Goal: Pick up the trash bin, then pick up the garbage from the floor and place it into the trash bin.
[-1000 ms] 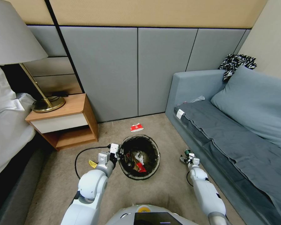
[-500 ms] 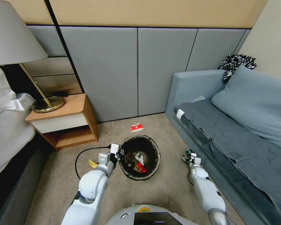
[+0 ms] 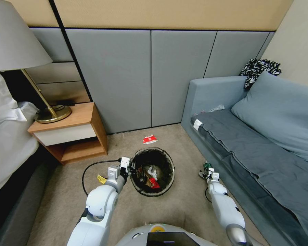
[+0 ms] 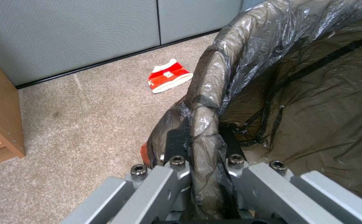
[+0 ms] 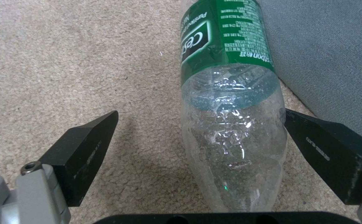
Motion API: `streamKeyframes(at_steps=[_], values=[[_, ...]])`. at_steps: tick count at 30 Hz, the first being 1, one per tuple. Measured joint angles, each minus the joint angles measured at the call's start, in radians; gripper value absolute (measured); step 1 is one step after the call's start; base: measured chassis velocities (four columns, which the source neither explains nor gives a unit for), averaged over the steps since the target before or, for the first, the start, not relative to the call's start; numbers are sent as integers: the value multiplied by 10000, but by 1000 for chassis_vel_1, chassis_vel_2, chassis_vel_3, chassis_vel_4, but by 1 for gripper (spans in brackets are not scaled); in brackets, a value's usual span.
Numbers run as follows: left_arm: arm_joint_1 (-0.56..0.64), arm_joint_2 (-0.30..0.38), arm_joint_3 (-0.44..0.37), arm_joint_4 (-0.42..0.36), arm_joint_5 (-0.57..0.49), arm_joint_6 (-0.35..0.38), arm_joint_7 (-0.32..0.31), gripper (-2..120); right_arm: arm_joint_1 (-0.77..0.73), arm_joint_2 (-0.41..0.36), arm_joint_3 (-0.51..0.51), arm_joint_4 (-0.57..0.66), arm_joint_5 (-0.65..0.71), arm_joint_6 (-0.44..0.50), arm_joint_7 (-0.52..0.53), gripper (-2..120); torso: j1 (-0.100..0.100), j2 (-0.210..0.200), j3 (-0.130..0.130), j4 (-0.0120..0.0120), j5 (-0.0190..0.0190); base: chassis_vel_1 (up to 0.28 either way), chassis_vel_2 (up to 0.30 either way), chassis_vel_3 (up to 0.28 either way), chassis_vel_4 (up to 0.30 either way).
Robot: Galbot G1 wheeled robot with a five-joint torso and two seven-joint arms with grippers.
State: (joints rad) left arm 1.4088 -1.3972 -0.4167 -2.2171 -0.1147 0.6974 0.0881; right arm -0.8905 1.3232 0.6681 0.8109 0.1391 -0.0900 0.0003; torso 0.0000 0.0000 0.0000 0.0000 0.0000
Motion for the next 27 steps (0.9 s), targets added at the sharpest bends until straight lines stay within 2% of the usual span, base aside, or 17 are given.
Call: streamKeyframes(at_steps=[5, 7, 9, 11, 13, 15, 16, 20, 27], values=[[-7, -1, 0, 14, 0, -3, 0, 1, 12, 0, -1, -27, 0, 3, 1, 100, 0, 0, 0, 0, 0, 0, 0, 0, 0], [-29, -2, 0, 49, -2, -16, 0, 1, 42, -1, -1, -100, 2, 16, 1, 92, 0, 0, 0, 0, 0, 0, 0, 0, 0], [-31, -3, 1, 53, -2, -17, 0, 1, 44, -1, -1, -109, 4, 19, 1, 91, 0, 0, 0, -1, 0, 0, 0, 0, 0], [-61, -3, 2, 88, -9, -23, 0, 1, 51, 8, 2, -142, 34, 37, -2, 78, 0, 0, 0, -1, -1, 0, 0, 0, 0], [-65, -3, 3, 93, -10, -24, 1, 1, 50, 11, 4, -143, 40, 38, -6, 74, 0, 0, 0, -1, -1, 0, 0, 0, 0], [-77, -13, 6, 112, -11, -38, 0, 1, 3, 25, 6, -125, 57, 55, -27, 62, 0, 0, 0, 0, 0, 0, 0, 0, 0], [-77, -13, 6, 112, -11, -38, 0, 1, 3, 25, 6, -125, 57, 55, -27, 62, 0, 0, 0, 0, 0, 0, 0, 0, 0], [-75, -42, 26, 113, -5, -48, 1, 1, -31, 25, 27, -133, 79, 117, -38, 44, 0, 0, 0, 0, 0, 0, 0, 0, 0], [-27, -52, 38, 30, 25, -58, 0, 1, -166, 11, 96, -29, 122, 144, -68, 30, 0, 0, 0, -1, -1, 0, 0, 0, 0]])
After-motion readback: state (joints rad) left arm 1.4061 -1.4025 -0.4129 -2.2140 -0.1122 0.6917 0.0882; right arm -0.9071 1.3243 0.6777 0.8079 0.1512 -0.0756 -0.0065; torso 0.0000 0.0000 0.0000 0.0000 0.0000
